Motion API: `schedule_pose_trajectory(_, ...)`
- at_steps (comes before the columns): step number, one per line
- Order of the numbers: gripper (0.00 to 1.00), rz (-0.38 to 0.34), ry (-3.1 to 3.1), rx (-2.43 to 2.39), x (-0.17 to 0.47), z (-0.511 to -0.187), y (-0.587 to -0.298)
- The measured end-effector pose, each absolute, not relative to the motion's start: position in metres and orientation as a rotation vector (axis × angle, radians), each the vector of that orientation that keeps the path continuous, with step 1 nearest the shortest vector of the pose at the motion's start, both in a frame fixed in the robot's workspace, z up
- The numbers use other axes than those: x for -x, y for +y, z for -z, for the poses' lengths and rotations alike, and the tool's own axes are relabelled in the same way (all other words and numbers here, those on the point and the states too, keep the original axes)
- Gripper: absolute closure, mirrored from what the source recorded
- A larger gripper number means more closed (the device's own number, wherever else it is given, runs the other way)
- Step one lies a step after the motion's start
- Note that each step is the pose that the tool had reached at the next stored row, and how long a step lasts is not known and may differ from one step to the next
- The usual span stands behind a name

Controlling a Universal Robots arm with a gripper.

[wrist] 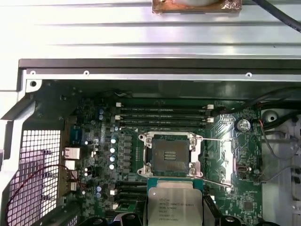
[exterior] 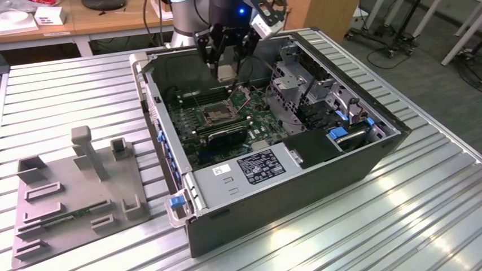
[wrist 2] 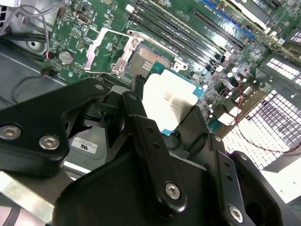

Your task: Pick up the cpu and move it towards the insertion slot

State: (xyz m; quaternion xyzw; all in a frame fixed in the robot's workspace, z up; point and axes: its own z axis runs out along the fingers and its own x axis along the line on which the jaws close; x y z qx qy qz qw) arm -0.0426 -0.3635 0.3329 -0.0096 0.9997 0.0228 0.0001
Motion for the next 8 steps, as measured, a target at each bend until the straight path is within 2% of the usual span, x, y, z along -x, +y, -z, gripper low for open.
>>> schedule_pose_trajectory(8,0.45,-0.074,3.14,0.029,0.0447,-0.3265,-0.3562)
